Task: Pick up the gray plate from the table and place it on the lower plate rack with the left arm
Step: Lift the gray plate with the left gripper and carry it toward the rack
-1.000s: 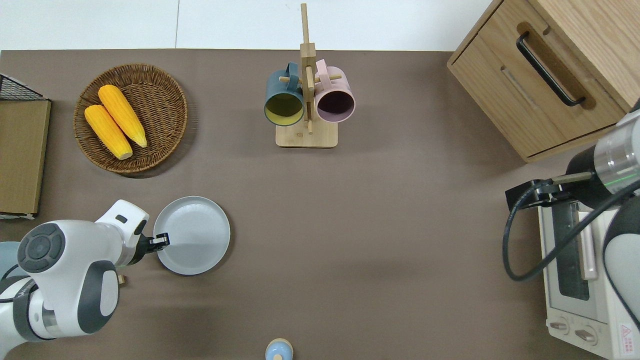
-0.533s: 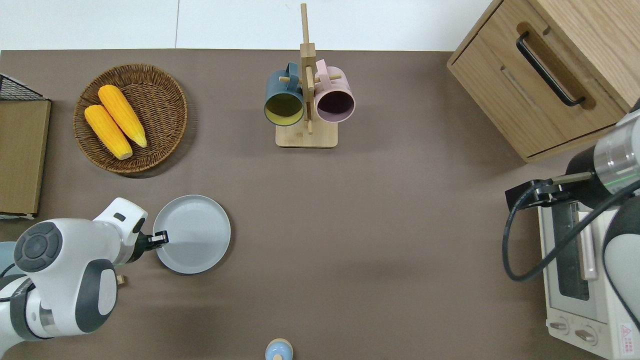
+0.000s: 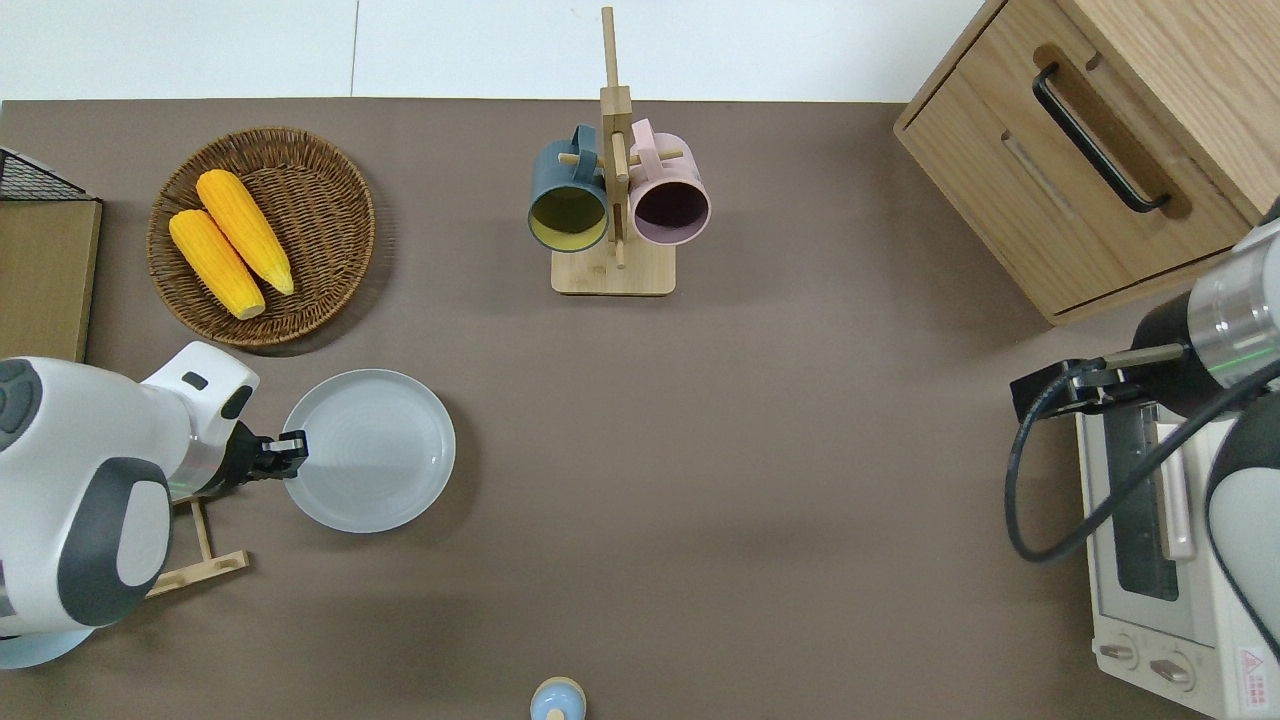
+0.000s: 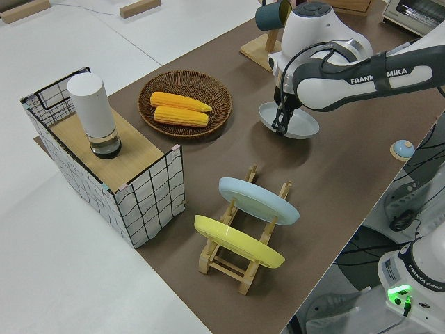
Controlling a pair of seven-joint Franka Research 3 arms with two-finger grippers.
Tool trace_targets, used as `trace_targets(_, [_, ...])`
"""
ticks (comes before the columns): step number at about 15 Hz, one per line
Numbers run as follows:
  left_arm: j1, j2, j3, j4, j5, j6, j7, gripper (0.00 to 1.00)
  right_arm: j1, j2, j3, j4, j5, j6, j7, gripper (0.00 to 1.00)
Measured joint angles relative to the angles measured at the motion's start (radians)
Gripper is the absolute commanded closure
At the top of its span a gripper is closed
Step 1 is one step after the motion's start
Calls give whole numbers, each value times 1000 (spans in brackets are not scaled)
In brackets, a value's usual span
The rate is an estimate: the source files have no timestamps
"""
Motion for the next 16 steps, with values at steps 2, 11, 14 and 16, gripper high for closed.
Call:
trace_targets(2, [1, -3, 1, 77, 0, -118, 0, 1000, 0, 0, 0, 0, 0, 0, 0, 17])
trace_targets(11, [4, -28, 20, 356, 24, -484, 0, 1000, 0, 0, 0, 0, 0, 0, 0, 17])
trace_targets(14, [3, -34, 17, 375, 128, -537, 1, 1000, 0, 0, 0, 0, 0, 0, 0, 17])
trace_targets(16, [3, -34, 5, 377, 239, -574, 2, 1000, 0, 0, 0, 0, 0, 0, 0, 17])
